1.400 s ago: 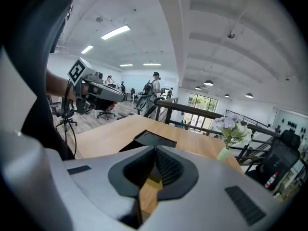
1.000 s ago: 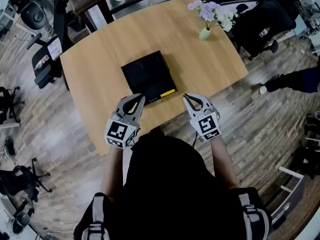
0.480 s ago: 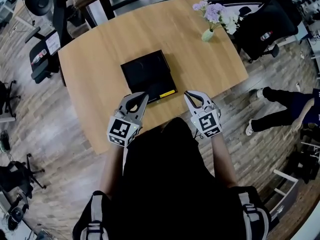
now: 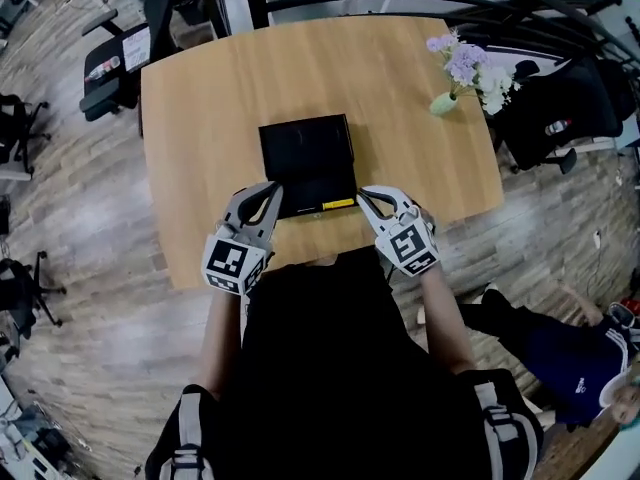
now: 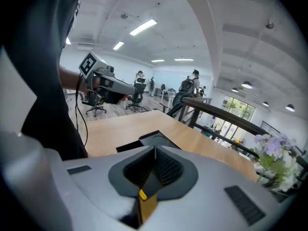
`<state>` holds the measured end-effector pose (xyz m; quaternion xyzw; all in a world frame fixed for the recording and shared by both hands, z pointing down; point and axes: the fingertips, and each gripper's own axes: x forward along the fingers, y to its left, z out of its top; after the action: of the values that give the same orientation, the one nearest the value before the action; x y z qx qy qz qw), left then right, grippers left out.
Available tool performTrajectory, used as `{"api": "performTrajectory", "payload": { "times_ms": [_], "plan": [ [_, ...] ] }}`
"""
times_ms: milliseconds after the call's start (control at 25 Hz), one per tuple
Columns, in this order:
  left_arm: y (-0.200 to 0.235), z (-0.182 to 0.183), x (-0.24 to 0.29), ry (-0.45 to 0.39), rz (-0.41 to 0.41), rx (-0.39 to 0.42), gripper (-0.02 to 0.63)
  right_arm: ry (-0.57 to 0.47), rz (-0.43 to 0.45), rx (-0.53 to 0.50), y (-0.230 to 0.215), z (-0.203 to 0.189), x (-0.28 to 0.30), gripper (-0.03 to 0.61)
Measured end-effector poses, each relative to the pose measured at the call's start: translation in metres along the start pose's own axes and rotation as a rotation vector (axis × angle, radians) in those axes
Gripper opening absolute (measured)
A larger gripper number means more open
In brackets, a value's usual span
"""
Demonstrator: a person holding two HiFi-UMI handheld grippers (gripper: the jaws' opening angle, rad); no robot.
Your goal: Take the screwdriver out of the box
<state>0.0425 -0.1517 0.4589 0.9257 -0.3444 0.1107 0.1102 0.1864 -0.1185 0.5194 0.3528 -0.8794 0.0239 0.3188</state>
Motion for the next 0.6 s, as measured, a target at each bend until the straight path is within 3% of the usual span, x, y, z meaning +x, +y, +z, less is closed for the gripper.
{"api": "performTrajectory", "payload": {
  "times_ms": [160,600],
  "plan": [
    [0.0,0.002,0.005,0.004,0.067,-0.016,0.023,-0.018,0.109,-0.017,-0.006,0.004,0.014,0.027],
    [0.005,-0.005,0.015,0.038,0.175,-0.058,0.023,0.038,0.305,-0.102,0.002,-0.02,0.039,0.028]
  ]
}}
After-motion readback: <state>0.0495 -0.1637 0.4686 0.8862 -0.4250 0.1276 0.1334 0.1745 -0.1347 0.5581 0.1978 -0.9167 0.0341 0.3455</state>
